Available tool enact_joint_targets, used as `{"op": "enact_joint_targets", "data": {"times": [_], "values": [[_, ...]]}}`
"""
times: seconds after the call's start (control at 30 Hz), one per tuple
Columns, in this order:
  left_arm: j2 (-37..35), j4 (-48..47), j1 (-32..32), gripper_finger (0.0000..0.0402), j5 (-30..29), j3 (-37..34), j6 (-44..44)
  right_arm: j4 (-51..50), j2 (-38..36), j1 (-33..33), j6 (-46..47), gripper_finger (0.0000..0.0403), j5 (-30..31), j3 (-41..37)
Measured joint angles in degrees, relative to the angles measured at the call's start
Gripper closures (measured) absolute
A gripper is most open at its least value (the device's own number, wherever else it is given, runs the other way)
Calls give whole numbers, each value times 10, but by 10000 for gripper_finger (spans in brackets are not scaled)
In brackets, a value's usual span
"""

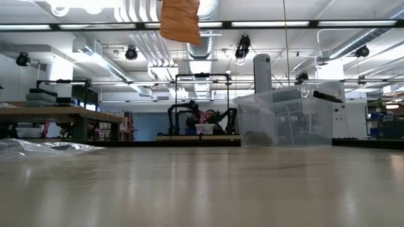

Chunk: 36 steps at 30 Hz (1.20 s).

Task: Roll bandage
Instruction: Roll the orange bandage on the table

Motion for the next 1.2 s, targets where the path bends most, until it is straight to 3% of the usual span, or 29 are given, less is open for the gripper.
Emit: {"op": "enact_joint_targets", "data": {"times": [0.17, 0.33, 0.53, 0.63, 0.77, 0.97, 1.2], "values": [[0, 2, 0, 347, -2, 0, 9, -3, -7, 0, 181, 167, -10, 0], [-1, 9, -6, 346, -8, 0, 27, 10, -15, -4, 279, 96, -17, 0], [-1, 40, -32, 346, -40, -21, 36, 14, -19, -22, 357, 66, -24, 7], [-9, 70, -45, 347, -83, -42, 36, -15, -20, -40, 404, 77, -37, 13], [-23, 101, -56, 347, -116, -65, 36, -46, -20, -64, 467, 105, -100, 12], [-47, 140, -57, 347, -121, -104, 31, -52, -20, -76, 450, 161, -128, 12], [-57, 207, -57, 334, -139, -150, 9, -54, -15, -83, 439, 252, -131, 12]]}}
